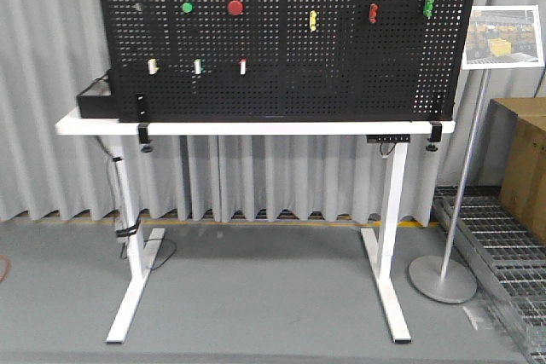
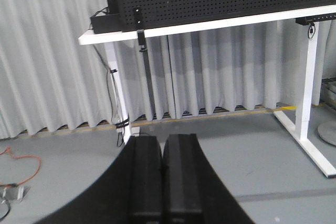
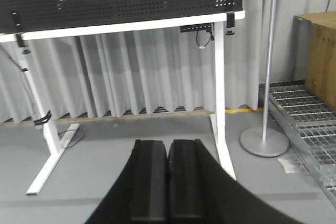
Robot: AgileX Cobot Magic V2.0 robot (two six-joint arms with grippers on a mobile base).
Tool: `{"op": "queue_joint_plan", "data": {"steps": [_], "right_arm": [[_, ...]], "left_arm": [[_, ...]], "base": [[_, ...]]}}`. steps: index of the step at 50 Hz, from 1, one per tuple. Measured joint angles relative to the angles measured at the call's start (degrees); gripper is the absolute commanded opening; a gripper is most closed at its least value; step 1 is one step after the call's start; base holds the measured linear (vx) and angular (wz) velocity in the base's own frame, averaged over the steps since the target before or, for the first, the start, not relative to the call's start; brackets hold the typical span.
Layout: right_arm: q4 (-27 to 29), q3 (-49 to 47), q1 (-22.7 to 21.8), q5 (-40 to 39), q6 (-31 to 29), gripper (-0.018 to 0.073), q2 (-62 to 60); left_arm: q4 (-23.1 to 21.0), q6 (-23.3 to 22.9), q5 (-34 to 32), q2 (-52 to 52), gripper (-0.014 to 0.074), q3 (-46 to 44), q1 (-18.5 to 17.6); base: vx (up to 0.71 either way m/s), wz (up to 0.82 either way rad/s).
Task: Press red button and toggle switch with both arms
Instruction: 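Drive the base forward up to the black pegboard panel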
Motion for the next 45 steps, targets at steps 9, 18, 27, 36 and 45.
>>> {"op": "queue_joint_plan", "data": {"steps": [9,18,27,36,45], "right_arm": [[0.00,0.00,0.00,0.00,0.00,-0.0003,0.00],[0.00,0.00,0.00,0.00,0.00,-0.0003,0.00],[0.00,0.00,0.00,0.00,0.00,-0.0003,0.00],[0.00,0.00,0.00,0.00,0.00,-0.0003,0.00],[0.00,0.00,0.00,0.00,0.00,-0.0003,0.00]], "left_arm": [[0.00,0.00,0.00,0.00,0.0001,0.00,0.00],[0.05,0.00,0.00,0.00,0.0001,0.00,0.00],[0.05,0.00,0.00,0.00,0.0001,0.00,0.00],[0.05,0.00,0.00,0.00,0.0001,0.00,0.00],[0.05,0.00,0.00,0.00,0.0001,0.00,0.00]], "base": [[0.45,-0.08],[0.47,0.03],[0.48,0.08],[0.49,0.09],[0.48,0.08]]}}
